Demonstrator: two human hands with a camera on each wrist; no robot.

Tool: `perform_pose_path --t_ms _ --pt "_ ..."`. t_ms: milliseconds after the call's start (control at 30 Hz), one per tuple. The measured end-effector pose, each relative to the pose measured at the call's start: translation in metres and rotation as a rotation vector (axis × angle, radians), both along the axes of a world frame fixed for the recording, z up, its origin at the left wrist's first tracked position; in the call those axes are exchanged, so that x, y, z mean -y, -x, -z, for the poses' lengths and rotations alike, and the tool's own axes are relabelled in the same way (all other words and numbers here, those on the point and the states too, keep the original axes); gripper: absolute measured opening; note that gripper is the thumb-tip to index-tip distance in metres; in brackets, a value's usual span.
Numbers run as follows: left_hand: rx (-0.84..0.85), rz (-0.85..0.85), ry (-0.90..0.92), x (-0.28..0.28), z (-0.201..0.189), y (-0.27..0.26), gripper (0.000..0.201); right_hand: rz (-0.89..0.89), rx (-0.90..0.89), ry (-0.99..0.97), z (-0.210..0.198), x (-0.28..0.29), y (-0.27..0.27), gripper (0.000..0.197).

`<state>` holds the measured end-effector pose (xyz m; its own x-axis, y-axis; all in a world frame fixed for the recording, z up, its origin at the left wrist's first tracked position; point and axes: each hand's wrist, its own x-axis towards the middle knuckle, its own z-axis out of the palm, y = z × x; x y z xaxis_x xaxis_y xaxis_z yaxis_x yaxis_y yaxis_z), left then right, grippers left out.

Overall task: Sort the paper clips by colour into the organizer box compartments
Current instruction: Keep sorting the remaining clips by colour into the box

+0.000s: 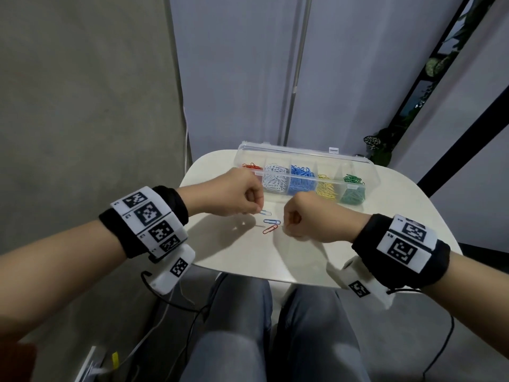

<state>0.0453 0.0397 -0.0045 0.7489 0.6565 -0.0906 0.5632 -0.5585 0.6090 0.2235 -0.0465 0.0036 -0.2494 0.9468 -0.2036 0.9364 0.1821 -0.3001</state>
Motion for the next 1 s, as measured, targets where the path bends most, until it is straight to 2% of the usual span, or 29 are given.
perform_pose_path --t_ms 167,267,300,400,633,767,900,1000 --pt "-0.155 0.143 -0.199 0.009 0.009 -0.021 0.008 -0.022 -0.102 -0.025 -0.002 0.0 -0.002 0.016" --pt "-0.211 0.188 -0.277 0.013 0.008 -0.031 0.022 -0.022 -0.123 -0.055 -0.003 0.001 -0.005 0.018" --pt "-0.223 0.189 -0.281 0.013 0.007 -0.033 0.022 -0.016 -0.124 -0.064 -0.003 0.0 -0.007 0.018" --pt "-0.26 0.19 -0.26 0.012 0.009 -0.036 0.004 0.004 -0.13 -0.073 -0.002 -0.002 -0.014 0.015" --pt "-0.28 0.227 -0.243 0.006 0.01 -0.034 0.002 0.06 -0.146 -0.078 0.001 0.002 -0.027 0.015" --pt "-0.178 0.171 -0.215 0.003 -0.005 -0.035 0.004 0.125 -0.16 -0.074 -0.001 0.005 -0.041 0.016" --pt "0.072 0.012 -0.128 -0.016 -0.036 -0.049 0.004 0.196 -0.178 -0.068 -0.004 0.009 -0.052 0.019" --pt "0.197 -0.077 -0.075 -0.032 -0.046 -0.067 0.005 0.213 -0.211 -0.071 -0.004 0.01 -0.054 0.018"
